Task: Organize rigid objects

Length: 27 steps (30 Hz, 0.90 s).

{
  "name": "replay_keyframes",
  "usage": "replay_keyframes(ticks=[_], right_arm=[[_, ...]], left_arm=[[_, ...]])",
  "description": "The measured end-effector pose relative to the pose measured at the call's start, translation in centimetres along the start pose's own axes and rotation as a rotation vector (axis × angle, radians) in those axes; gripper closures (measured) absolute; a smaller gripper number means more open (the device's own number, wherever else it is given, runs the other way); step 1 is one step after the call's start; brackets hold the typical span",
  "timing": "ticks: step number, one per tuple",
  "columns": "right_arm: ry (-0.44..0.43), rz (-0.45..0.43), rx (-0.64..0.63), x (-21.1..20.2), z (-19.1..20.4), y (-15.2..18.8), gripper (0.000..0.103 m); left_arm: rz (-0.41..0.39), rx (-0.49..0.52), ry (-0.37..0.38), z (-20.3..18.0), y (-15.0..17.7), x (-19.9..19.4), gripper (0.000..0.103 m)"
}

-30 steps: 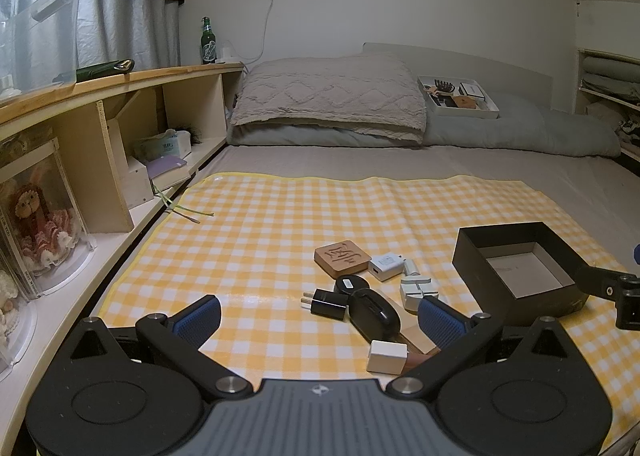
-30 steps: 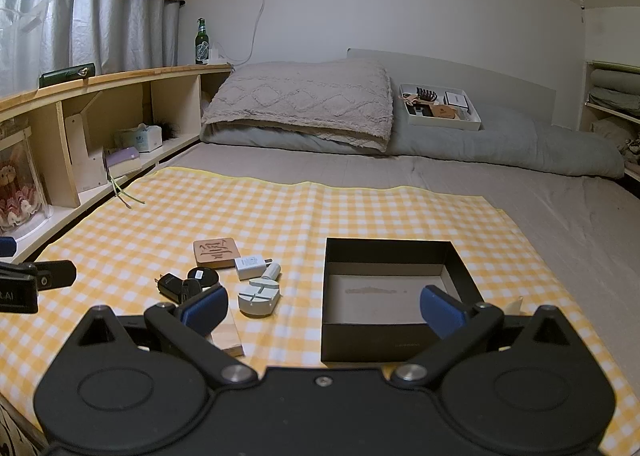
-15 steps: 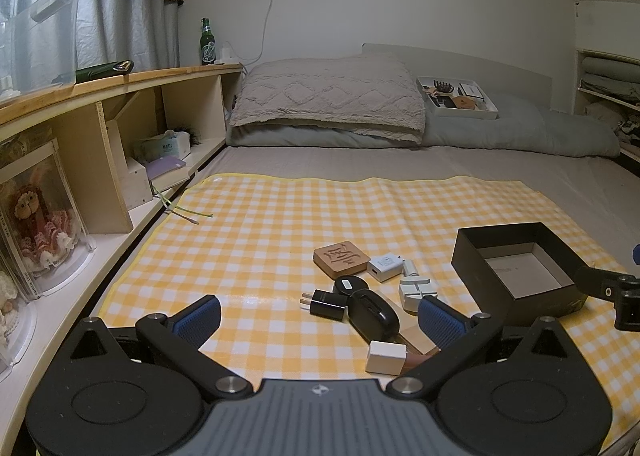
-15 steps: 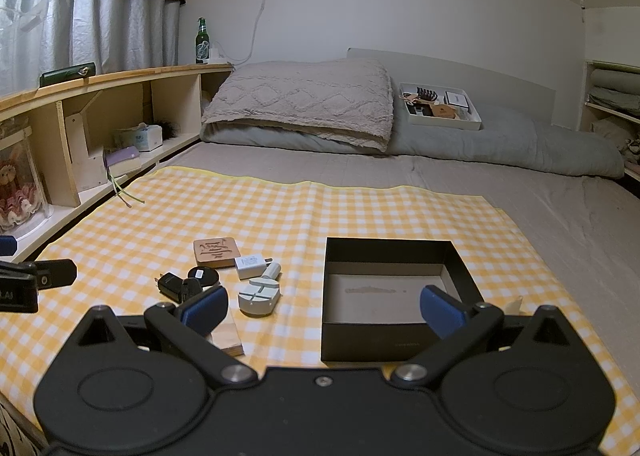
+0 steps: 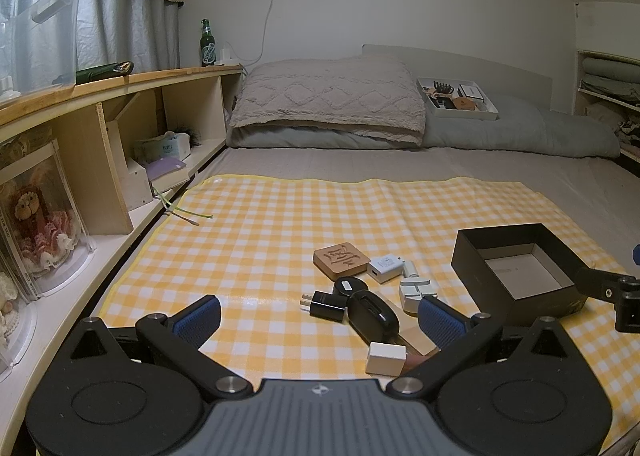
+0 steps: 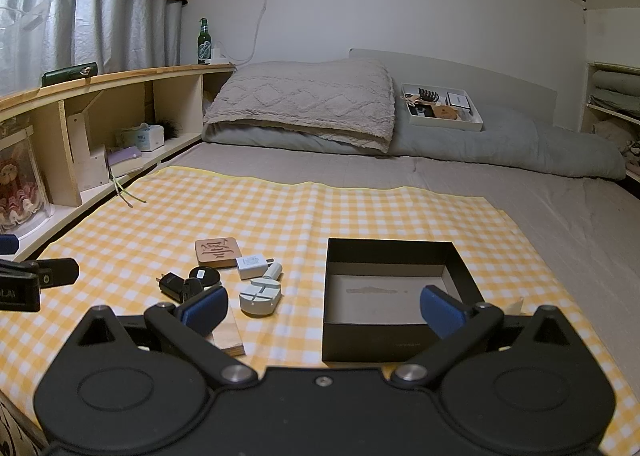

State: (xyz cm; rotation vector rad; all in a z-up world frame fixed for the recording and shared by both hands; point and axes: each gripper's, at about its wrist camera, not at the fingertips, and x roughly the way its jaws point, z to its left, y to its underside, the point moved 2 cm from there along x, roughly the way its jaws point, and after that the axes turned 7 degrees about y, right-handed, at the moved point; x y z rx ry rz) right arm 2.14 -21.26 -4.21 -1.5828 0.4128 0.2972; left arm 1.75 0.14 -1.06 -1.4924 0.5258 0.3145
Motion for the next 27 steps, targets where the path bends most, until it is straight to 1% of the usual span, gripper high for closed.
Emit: replay_keyframes(ticks=[6, 10, 14, 17, 18, 20, 22, 24, 27], right_arm=[[-0.007, -0.009, -0.002, -0.3, 0.2, -0.1, 0.0], [-0.013, -0.02, 0.006, -0.8, -0.1, -0.7, 0.0], [-0.013, -0.036, 0.023, -1.0, -1.1, -2.5, 0.0], [-0.001, -0.043, 0.025, -0.7, -2.4, -4.5, 0.0], [0.01, -0.034, 0.027, -0.4, -2.9, -5.2, 0.0], [0.025, 0.015, 0.025, 0.7, -4.2, -6.5, 0.0], [0.045, 0.038, 0.026, 2.1, -5.5, -7.6, 0.0], [0.058, 0.069, 0.032, 3.7, -6.7, -8.4, 0.0], [0.071, 0.143, 0.075, 6.6, -9.1, -9.1, 0.0]], left_arm=[[-0.004, -0.002, -0.002, 0.0, -0.2, -0.1, 0.0], [-0.024, -0.003, 0.003, 0.0, -0.6, -0.1, 0.0], [-0.024, 0.044, 0.011, -0.8, -1.0, 0.1, 0.0], [-0.01, 0.065, 0.042, -1.4, -1.3, 0.4, 0.0], [-0.002, 0.066, 0.051, -1.5, -1.4, 0.5, 0.0], [0.025, 0.063, 0.073, -1.7, -1.2, 1.0, 0.0], [0.066, 0.063, 0.102, -1.9, -1.0, 1.9, 0.0], [0.118, 0.072, 0.127, -2.2, -0.5, 2.8, 0.0], [0.164, 0.095, 0.148, -2.5, 0.0, 4.2, 0.0]])
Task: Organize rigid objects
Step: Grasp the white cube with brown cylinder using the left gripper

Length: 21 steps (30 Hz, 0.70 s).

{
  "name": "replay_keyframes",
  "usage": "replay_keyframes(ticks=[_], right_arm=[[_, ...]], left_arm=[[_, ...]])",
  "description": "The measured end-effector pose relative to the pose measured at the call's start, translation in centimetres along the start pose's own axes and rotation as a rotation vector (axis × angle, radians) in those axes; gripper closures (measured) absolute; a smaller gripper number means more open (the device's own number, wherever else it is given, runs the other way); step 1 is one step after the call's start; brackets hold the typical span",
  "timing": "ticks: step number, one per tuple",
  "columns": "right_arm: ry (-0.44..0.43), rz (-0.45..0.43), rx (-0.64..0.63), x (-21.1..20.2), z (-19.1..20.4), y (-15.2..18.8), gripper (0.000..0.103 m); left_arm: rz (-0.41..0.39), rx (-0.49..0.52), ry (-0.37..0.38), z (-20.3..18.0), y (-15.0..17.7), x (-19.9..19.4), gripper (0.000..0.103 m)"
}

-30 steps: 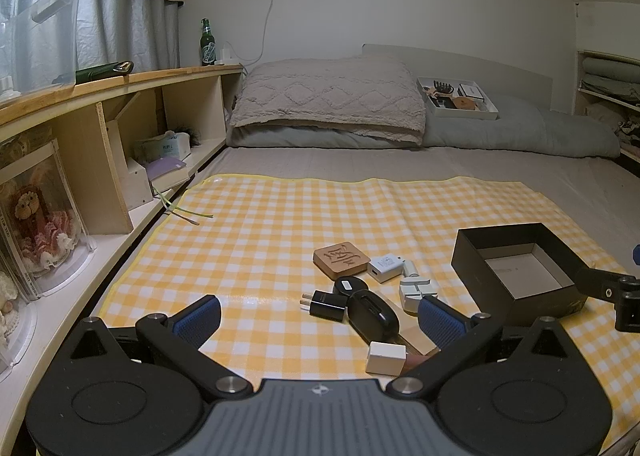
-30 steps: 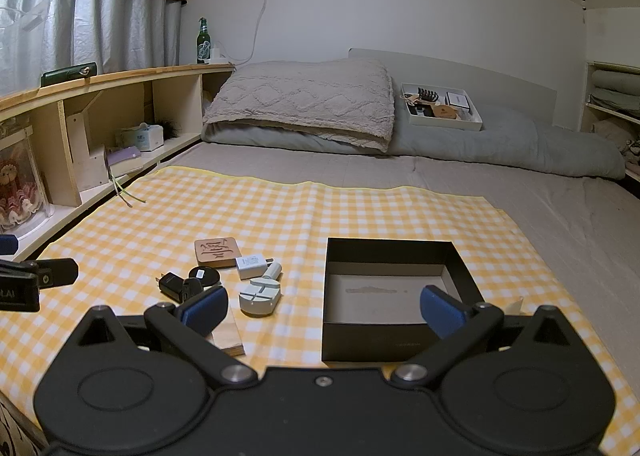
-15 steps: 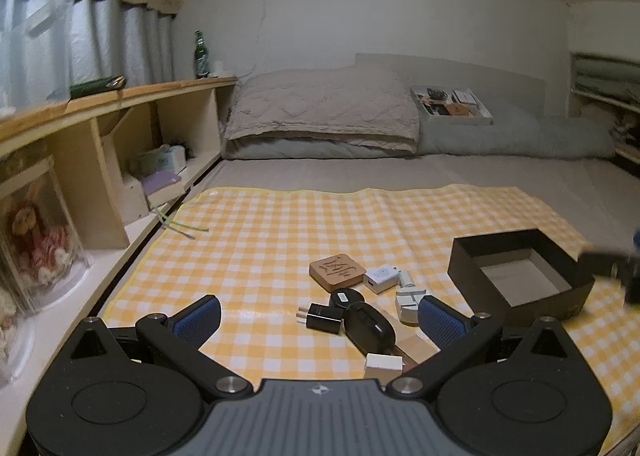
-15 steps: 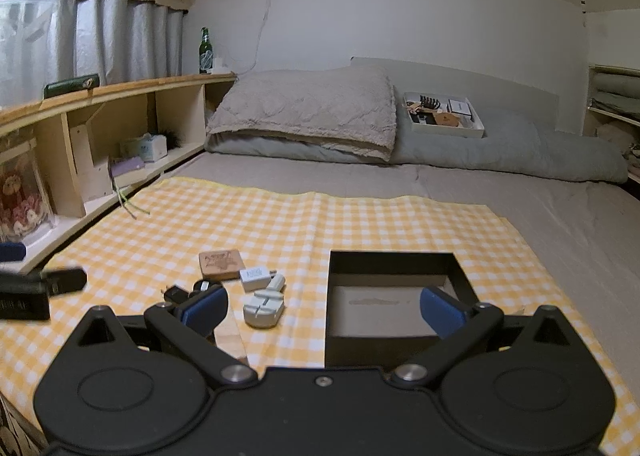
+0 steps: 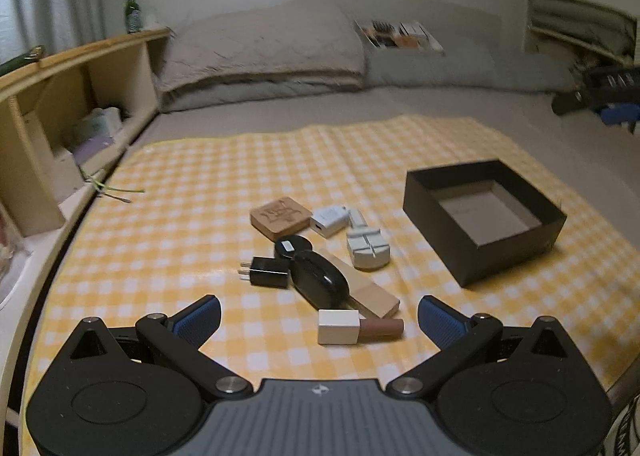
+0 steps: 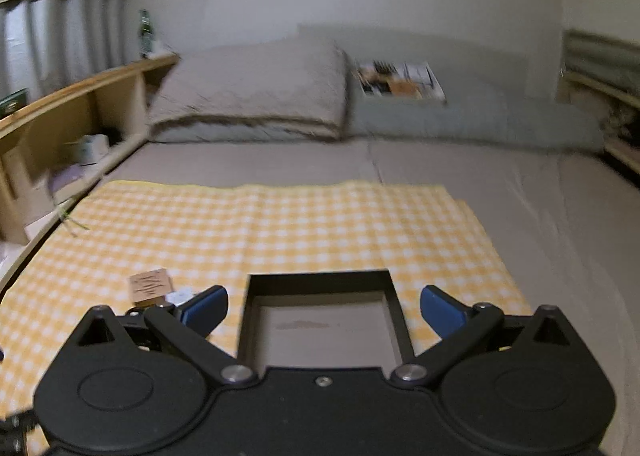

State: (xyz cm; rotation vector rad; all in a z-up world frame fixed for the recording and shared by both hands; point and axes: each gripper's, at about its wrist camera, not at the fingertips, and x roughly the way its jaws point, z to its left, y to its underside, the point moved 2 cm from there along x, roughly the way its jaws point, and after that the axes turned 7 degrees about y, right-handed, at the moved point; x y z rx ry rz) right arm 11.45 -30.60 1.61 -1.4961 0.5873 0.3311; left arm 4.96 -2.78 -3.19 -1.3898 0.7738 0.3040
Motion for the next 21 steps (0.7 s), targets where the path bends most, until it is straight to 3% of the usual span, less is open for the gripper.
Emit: replay_keyframes(ticks=[3, 5, 10, 13, 18, 21], right_arm=[[0.004, 0.028, 0.026, 3.0, -1.6, -0.4, 0.002], [0.012, 0.035, 0.024, 5.2, -2.6, 0.0, 0.01], [0.018, 0.143, 0.02, 9.9, -4.4, 1.4, 0.022], [0.042, 0.193, -0.001, 11.8, -5.0, 2.2, 0.029], [0.089, 0.276, -0.051, 14.7, -5.6, 3.5, 0.052], [0.089, 0.32, -0.037, 15.8, -5.8, 4.0, 0.055]], left_arm=[[0.028, 0.021, 0.024, 0.2, -0.2, 1.7, 0.0], [0.039, 0.039, 0.053, 0.5, -0.7, 2.9, 0.0], [0.082, 0.117, 0.096, 1.6, -1.7, 6.3, 0.0], [0.149, 0.063, 0.145, 2.2, -1.5, 8.3, 0.0], [0.27, -0.075, 0.181, 2.9, -0.7, 11.3, 0.007], [0.312, -0.109, 0.186, 3.2, -0.3, 12.4, 0.012]])
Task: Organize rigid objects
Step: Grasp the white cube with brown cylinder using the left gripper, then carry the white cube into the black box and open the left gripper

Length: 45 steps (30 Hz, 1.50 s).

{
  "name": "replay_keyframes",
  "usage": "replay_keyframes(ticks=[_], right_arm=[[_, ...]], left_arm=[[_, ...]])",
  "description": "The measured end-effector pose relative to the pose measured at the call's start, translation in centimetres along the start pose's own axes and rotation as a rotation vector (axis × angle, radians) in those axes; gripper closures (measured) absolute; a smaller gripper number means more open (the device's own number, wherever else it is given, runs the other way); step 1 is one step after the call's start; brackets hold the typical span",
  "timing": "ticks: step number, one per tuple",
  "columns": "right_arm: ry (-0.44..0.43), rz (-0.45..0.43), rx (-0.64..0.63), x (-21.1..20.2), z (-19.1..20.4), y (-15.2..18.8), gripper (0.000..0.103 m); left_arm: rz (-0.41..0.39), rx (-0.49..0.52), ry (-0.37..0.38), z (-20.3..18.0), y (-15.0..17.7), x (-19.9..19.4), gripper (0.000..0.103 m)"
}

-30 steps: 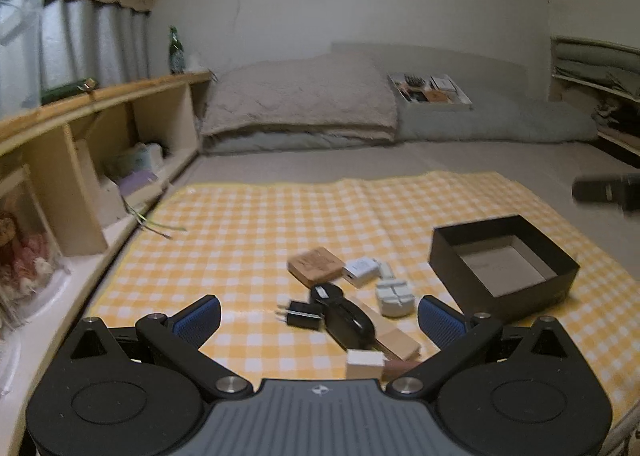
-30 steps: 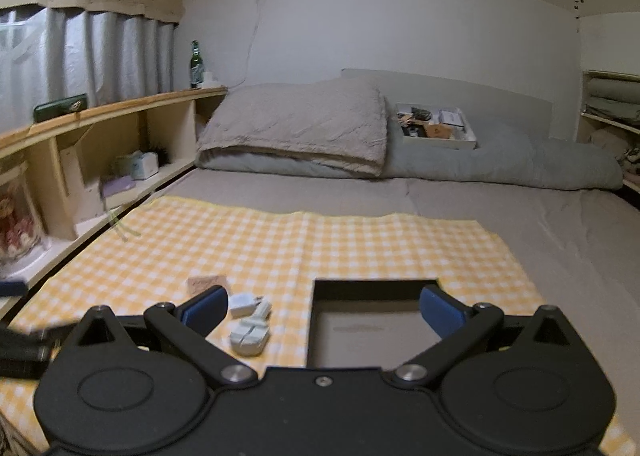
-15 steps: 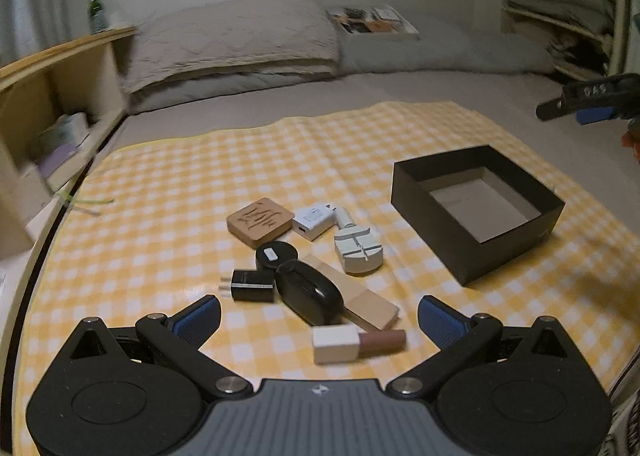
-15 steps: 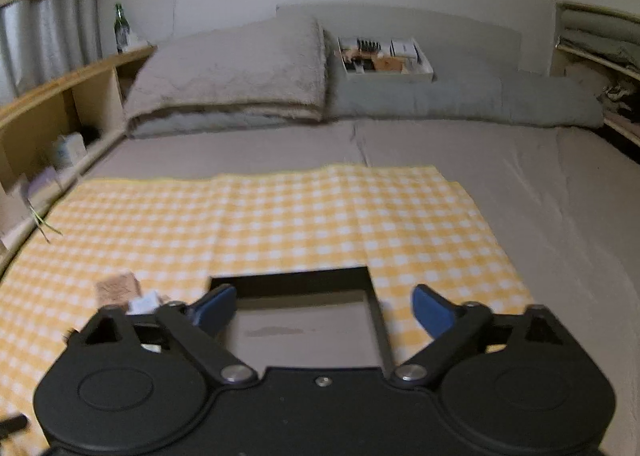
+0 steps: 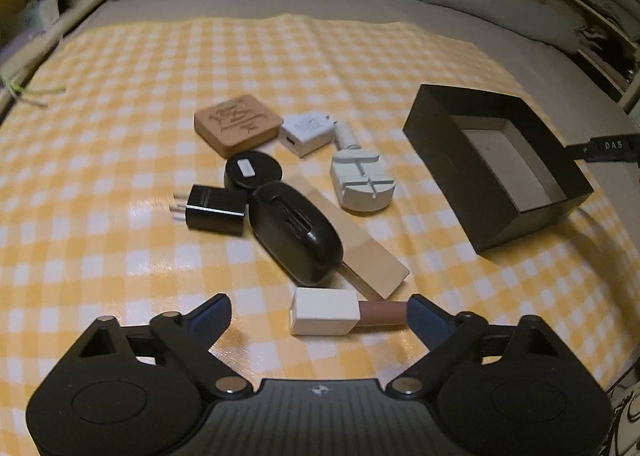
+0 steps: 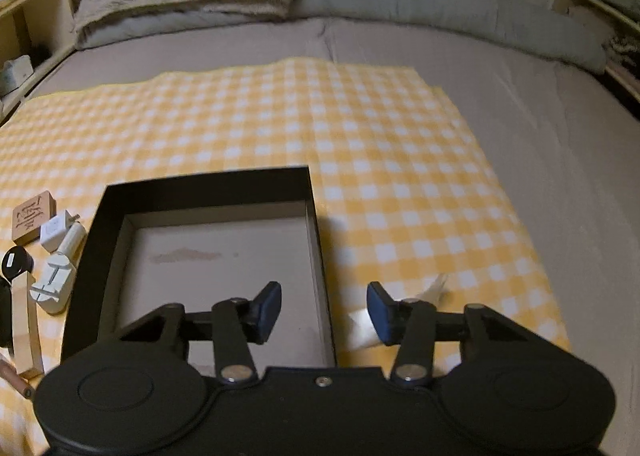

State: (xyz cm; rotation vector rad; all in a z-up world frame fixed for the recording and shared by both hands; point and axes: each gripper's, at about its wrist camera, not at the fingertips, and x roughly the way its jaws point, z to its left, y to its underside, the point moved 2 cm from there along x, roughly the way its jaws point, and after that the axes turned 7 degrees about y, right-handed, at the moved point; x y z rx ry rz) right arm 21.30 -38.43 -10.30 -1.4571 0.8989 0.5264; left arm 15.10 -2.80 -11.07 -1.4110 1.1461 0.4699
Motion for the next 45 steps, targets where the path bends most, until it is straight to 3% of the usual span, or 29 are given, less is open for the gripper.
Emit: replay_keyframes(ticks=[4, 7, 15, 17, 23, 34, 45], right_arm=[[0.011, 0.009, -0.005, 0.9, 0.4, -0.2, 0.057], [0.009, 0.03, -0.005, 1.5, 0.7, -0.4, 0.065], [0.051, 0.102, -0.036, 3.0, 1.7, -0.4, 0.094], [0.061, 0.105, -0.033, 3.1, 1.5, -0.4, 0.096], [0.06, 0.103, -0.037, 3.2, 1.4, -0.4, 0.097], [0.058, 0.134, -0.004, 3.3, 1.2, -0.6, 0.097], [0.048, 0.144, -0.033, 2.7, 2.2, -0.2, 0.099]], left_arm=[[0.015, -0.046, 0.013, 0.5, -0.2, 0.9, 0.02], [0.024, -0.081, 0.045, 0.6, -0.4, 1.3, 0.027], [0.059, -0.139, 0.041, 1.2, -0.3, 2.5, 0.053], [0.063, -0.165, 0.05, 1.6, -0.2, 2.7, 0.058], [0.081, -0.223, 0.062, 2.0, -0.4, 2.3, 0.058], [0.119, -0.239, 0.114, -0.4, -0.3, 1.4, 0.061], [-0.037, -0.263, 0.219, -5.2, -5.1, -0.6, 0.061]])
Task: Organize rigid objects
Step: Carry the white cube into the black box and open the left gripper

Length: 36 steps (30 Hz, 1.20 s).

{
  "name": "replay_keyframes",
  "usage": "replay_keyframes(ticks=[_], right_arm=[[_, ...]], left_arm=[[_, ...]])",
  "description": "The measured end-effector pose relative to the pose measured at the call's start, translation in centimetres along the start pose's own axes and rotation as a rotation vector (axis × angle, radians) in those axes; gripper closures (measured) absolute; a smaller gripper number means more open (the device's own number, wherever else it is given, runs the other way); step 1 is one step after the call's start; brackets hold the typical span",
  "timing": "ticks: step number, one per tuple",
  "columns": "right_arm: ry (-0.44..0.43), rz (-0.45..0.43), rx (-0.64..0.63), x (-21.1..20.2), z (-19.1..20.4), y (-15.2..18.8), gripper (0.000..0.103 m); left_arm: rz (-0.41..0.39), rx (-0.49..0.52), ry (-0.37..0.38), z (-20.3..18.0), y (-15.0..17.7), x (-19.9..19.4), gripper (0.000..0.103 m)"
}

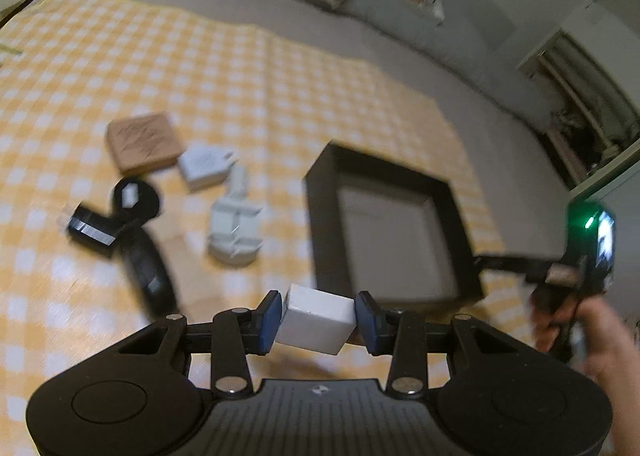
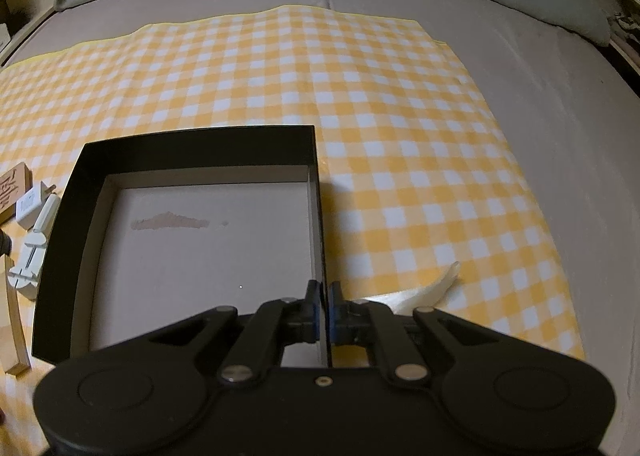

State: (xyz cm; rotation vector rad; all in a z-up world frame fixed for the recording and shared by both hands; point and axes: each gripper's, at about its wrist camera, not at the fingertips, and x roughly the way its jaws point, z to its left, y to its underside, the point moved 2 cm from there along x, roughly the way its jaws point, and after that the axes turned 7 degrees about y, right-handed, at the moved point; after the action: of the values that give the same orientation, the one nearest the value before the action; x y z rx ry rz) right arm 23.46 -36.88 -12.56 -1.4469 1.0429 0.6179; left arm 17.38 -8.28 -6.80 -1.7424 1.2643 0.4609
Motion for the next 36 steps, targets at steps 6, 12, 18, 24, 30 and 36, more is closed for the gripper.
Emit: replay_keyframes(ticks=[6, 12, 18, 24, 30, 36], right_arm=[[-0.026, -0.012, -0.025, -0.2, 0.2, 0.1, 0.1], [-0.045, -0.019, -0.057, -0.5, 0.8, 0.2, 0.1], [-0.063, -0.027, -0.088, -1.0, 1.3, 0.5, 0.1], [-0.073, -0.026, -0.09, -1.0, 1.0, 0.4, 0.1], [-0.08, -0.02, -0.095, -0.8, 0.9, 0.3, 0.1], [-0.08, -0.02, -0.093, -0.8, 0.9, 0.2, 0.1]], left_arm=[[-0.068, -0.003, 0.053, -3.0, -3.0, 1.2, 0.061], [-0.106, -0.013, 0.048, -4.5, -5.6, 4.4, 0.061], [-0.147, 0.029, 0.024, -6.1, -7.9, 8.7, 0.061], [-0.159, 0.045, -0.044, -5.6, -9.4, 12.1, 0.061], [-0.168, 0.073, -0.12, -4.0, -10.1, 13.8, 0.061], [-0.196, 0.056, -0.124, -3.5, -10.4, 14.3, 0.055]])
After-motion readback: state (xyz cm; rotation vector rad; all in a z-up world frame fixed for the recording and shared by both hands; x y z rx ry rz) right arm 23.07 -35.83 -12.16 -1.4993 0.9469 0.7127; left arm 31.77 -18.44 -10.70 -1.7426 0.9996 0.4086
